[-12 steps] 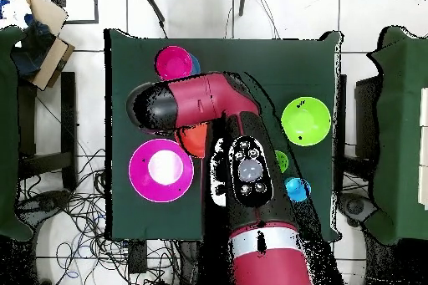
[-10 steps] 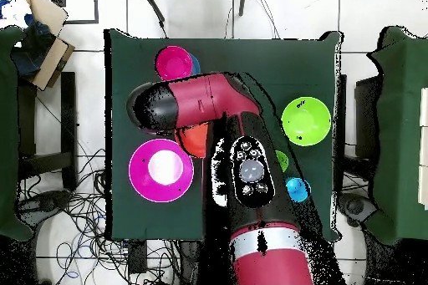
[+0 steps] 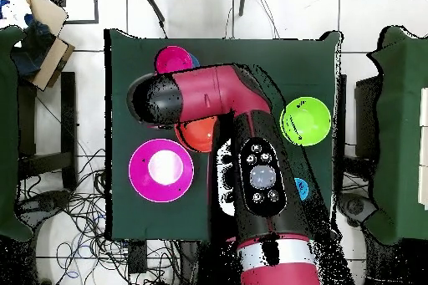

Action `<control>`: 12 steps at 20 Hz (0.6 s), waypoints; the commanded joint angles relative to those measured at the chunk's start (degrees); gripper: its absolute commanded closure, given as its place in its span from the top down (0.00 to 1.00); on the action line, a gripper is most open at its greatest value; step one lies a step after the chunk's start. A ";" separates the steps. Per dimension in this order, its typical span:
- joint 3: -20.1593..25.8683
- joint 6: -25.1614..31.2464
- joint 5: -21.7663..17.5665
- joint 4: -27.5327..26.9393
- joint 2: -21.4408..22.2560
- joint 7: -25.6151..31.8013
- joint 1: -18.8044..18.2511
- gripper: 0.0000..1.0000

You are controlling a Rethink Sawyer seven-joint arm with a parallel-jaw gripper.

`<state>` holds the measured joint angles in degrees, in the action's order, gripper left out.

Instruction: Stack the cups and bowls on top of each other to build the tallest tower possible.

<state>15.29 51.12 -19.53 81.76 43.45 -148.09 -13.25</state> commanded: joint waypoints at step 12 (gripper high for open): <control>1.60 22.36 -8.22 -33.24 -13.70 6.55 10.55 0.00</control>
<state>15.34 65.75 -21.97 60.82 37.31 -148.09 -5.73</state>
